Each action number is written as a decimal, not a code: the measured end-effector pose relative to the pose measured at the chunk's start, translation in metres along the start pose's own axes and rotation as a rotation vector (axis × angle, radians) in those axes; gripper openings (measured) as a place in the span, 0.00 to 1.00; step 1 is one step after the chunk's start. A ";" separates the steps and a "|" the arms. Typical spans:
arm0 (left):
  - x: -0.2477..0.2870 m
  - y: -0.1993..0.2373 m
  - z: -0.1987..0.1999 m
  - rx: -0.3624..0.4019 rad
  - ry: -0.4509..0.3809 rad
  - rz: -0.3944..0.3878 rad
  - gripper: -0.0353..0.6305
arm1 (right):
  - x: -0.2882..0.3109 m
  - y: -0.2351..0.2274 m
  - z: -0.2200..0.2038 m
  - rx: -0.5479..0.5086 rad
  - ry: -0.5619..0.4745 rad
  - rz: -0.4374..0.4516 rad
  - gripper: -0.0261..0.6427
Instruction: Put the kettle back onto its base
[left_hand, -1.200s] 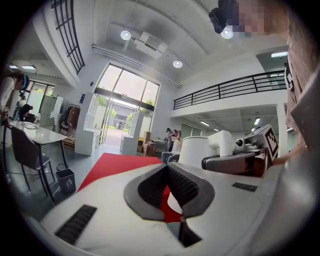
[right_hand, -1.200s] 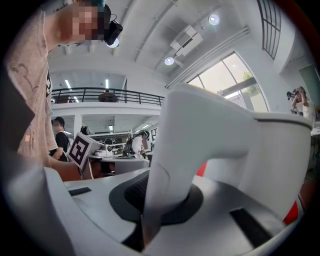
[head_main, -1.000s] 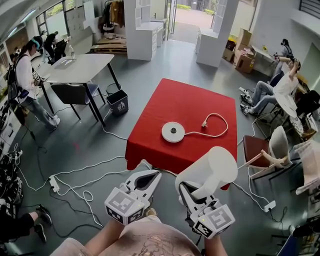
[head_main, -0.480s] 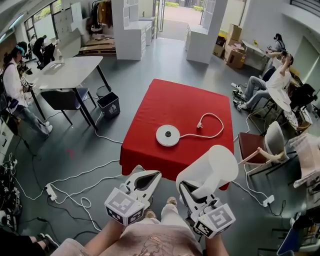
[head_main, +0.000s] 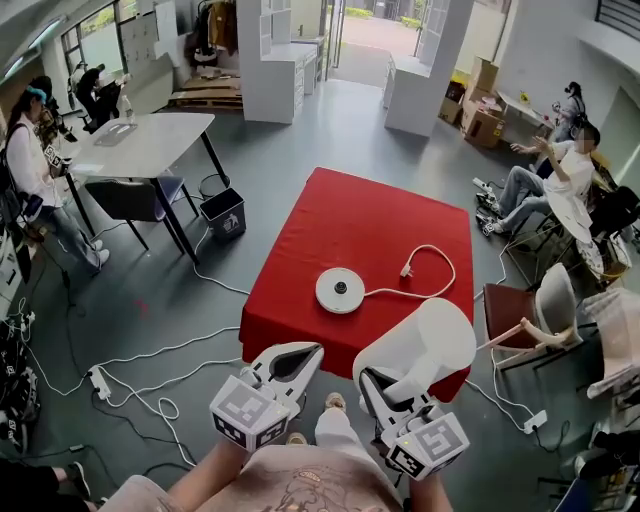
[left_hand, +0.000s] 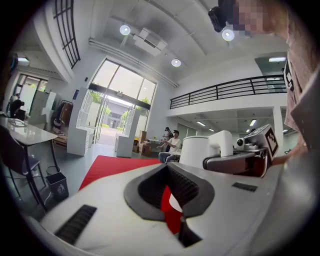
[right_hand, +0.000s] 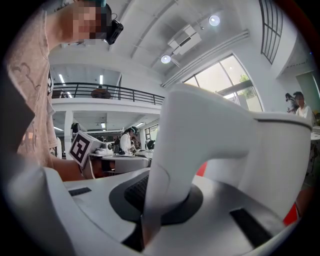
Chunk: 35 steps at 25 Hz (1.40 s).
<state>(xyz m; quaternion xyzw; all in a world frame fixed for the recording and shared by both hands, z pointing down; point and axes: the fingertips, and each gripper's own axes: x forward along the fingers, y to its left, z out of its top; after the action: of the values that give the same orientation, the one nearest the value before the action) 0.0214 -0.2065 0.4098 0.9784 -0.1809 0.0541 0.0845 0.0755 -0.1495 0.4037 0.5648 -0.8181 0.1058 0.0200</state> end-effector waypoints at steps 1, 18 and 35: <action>0.003 0.003 0.001 -0.001 0.001 0.003 0.03 | 0.004 -0.002 0.001 -0.001 0.003 0.007 0.11; 0.048 0.039 0.003 -0.028 0.011 0.045 0.03 | 0.061 -0.045 0.014 -0.019 0.031 0.107 0.11; 0.071 0.089 0.009 -0.032 0.028 0.149 0.03 | 0.157 -0.083 0.038 -0.068 0.022 0.273 0.11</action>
<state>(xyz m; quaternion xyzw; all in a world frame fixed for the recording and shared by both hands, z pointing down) 0.0561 -0.3141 0.4238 0.9598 -0.2531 0.0709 0.0985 0.0993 -0.3300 0.4033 0.4462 -0.8902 0.0859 0.0336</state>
